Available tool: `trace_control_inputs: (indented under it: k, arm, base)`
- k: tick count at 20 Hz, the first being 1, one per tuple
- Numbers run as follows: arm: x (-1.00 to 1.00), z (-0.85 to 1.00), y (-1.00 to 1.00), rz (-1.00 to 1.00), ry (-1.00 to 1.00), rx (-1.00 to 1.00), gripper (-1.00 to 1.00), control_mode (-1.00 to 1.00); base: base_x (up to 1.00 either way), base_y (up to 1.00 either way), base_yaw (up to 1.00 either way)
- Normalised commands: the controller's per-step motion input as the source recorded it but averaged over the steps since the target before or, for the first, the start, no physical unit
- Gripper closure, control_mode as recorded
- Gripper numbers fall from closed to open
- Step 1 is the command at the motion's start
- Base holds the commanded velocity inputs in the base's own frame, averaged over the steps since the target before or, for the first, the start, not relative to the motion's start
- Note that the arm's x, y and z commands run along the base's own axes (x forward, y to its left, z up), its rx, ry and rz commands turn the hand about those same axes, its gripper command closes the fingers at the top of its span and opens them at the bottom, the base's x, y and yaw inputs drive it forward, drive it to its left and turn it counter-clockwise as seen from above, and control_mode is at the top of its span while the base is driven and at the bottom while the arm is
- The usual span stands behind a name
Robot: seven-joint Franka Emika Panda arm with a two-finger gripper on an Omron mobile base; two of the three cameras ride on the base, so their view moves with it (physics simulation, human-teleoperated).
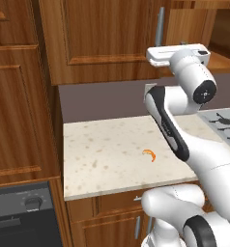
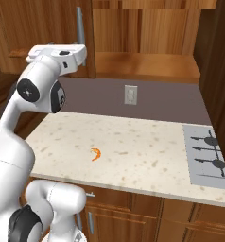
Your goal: Retrieve the tupperware from the cabinet, then place the raw meat into the tupperware to avoid contamination.
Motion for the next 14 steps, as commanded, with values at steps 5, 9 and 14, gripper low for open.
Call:
trace_control_inputs:
  k: [5,9,14]
  arm:
    - [0.44,0.0,0.0,0.01,0.0,0.0,-1.0,-1.0]
    - [0.41,0.0,0.0,0.0,0.0,0.0,-1.0,-1.0]
    - [0.36,0.0,-0.03,0.0,0.0,0.0,-1.0,-1.0]
  base:
    - [0.0,0.0,0.0]
    - [0.0,0.0,0.0]
    - [0.0,0.0,0.0]
